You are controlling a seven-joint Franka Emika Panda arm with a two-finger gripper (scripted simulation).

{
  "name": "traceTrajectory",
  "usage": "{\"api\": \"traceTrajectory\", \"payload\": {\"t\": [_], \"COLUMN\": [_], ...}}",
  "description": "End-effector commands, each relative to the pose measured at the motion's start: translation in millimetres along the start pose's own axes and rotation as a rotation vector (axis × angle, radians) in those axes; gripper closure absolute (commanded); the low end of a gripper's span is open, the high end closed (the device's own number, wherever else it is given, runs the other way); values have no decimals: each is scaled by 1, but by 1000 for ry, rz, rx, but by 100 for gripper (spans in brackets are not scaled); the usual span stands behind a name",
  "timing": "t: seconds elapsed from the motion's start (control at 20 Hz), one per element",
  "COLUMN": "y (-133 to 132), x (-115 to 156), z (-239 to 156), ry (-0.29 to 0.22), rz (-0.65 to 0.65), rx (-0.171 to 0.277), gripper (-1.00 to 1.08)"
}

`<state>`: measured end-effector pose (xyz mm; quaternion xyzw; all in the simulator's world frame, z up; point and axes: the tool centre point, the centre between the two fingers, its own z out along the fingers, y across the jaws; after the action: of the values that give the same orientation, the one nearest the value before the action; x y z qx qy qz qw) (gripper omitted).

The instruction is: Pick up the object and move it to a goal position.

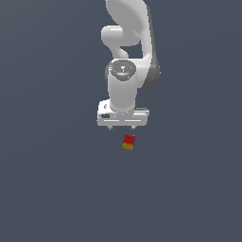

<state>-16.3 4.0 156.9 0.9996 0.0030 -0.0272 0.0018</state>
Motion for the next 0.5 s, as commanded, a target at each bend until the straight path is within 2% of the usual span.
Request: {"api": "traceTrajectory", "payload": {"t": [0.0, 0.45], "y": [0, 2], "x": [0, -1], "z": [0, 0], "ry": [0, -17], "rz": [0, 25], "rx": [0, 26], "gripper": [-92, -92]}}
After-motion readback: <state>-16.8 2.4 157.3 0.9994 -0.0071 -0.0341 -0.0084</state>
